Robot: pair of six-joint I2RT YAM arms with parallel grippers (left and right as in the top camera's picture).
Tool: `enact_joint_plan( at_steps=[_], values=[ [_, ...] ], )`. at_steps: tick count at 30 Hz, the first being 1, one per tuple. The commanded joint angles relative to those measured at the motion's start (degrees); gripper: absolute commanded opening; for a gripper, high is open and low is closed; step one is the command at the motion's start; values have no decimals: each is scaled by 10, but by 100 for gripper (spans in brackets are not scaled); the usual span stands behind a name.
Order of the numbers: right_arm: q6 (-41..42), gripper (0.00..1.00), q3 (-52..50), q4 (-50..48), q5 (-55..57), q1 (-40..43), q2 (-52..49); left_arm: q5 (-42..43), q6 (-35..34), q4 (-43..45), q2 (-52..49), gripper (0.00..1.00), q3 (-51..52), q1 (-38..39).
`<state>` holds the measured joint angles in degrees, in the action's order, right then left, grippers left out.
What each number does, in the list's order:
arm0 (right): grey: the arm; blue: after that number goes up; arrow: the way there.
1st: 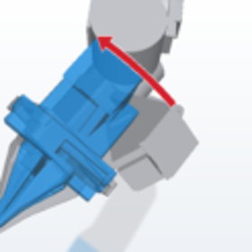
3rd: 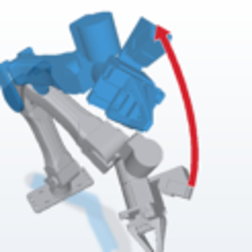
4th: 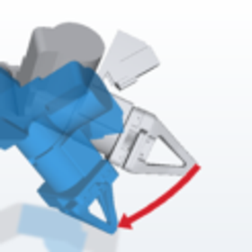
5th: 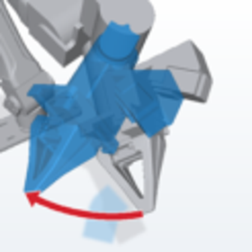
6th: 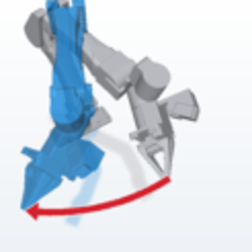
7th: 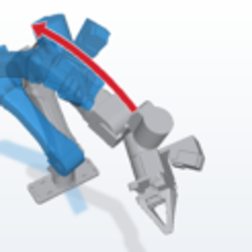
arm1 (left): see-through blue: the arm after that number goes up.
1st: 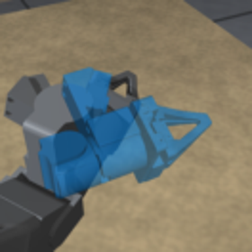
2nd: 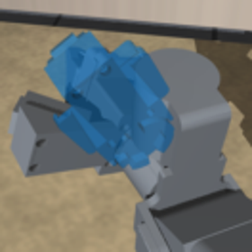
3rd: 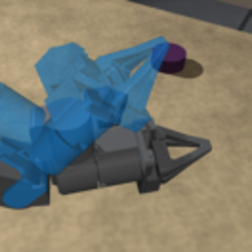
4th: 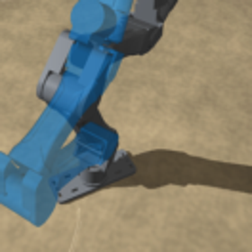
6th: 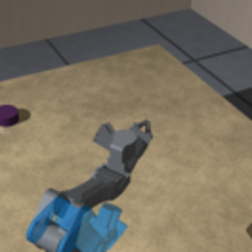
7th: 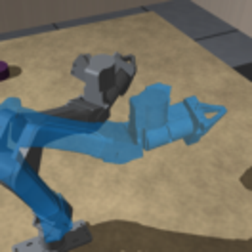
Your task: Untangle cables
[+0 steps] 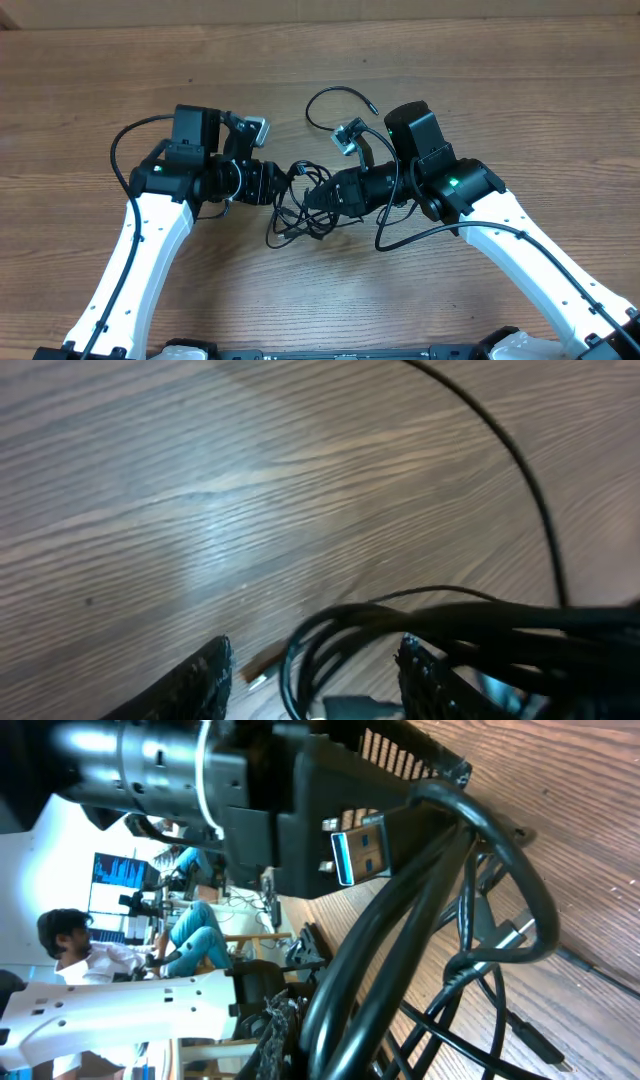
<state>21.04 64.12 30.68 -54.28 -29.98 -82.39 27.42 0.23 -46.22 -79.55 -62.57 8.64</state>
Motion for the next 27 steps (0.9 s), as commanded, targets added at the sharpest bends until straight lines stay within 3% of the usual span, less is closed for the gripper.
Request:
enact_joint_plan(
  at_steps=[1, 16, 20, 23, 27],
  values=[
    [2, 4, 3, -6, -31, 2, 0, -23, 16, 3, 2, 54, 8, 4],
    [3, 4, 3, -6, -73, 2, 0, -23, 16, 12, 2, 54, 13, 4],
    [17, 4, 3, -6, -73, 5, 0, -26, 43, 7, 2, 54, 14, 4],
    [18, 4, 3, -6, -73, 13, 0, -26, 43, 7, 2, 62, 13, 3],
    [34, 4, 3, -6, -73, 28, 0, -25, 45, 8, 2, 64, 13, 3]
  ],
)
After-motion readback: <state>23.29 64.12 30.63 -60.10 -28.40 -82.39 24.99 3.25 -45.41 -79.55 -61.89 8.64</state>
